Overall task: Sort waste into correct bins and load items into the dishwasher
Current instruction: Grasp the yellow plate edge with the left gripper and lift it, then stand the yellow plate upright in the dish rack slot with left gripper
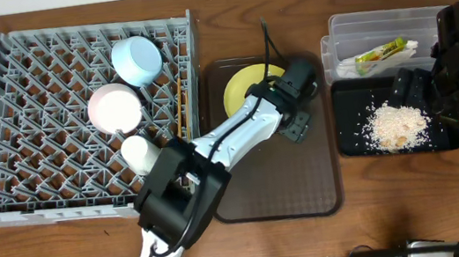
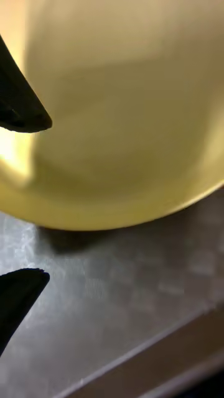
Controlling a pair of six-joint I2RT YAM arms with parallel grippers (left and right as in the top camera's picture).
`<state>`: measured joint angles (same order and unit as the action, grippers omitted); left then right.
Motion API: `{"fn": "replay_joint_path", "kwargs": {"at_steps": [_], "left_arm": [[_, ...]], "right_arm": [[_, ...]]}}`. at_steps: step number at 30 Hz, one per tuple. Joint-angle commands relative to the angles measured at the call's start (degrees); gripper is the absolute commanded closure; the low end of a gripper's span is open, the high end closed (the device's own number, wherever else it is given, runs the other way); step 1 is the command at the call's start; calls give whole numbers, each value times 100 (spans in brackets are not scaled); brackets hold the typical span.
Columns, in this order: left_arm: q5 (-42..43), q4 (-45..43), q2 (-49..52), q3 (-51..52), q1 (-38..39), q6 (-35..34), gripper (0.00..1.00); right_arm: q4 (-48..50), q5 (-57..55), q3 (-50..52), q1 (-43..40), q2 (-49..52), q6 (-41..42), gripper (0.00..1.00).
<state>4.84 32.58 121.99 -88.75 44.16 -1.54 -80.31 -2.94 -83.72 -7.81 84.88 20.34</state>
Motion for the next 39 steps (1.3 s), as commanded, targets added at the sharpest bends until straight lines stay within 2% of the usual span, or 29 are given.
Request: {"fn": "replay_joint_path", "kwargs": {"at_steps": [1, 3, 7, 11, 14, 21, 30, 34, 36, 39], "left_arm": [[-103, 55, 234, -31, 61, 66, 28], [-103, 76, 249, 17, 66, 66, 30], [-103, 188, 249, 133, 79, 42, 46], [-105, 195, 249, 323, 81, 42, 68], [-105, 251, 240, 326, 81, 42, 91], [-343, 566, -170, 201, 81, 44, 92], [-446, 787, -2074, 151, -28, 42, 93], [-393, 776, -2809, 151, -332, -26, 93], [-374, 723, -3261, 151, -632, -358, 93], [411, 636, -3593, 151, -1110, -376, 93]], "right_arm": [[-31, 26, -17, -37, -98, -70, 1], [-28, 46, -15, -37, -98, -68, 1], [-33, 70, -17, -37, -98, -70, 1], [-33, 153, -17, -37, -98, -74, 1], [-33, 160, -17, -37, -98, -92, 1], [-37, 195, -17, -37, -98, -116, 1], [-39, 192, -17, -37, -98, -138, 1], [-42, 192, -17, -37, -98, -201, 1], [-39, 192, -17, -37, -98, -201, 1], [-28, 190, -17, -37, -98, -201, 1]]}}
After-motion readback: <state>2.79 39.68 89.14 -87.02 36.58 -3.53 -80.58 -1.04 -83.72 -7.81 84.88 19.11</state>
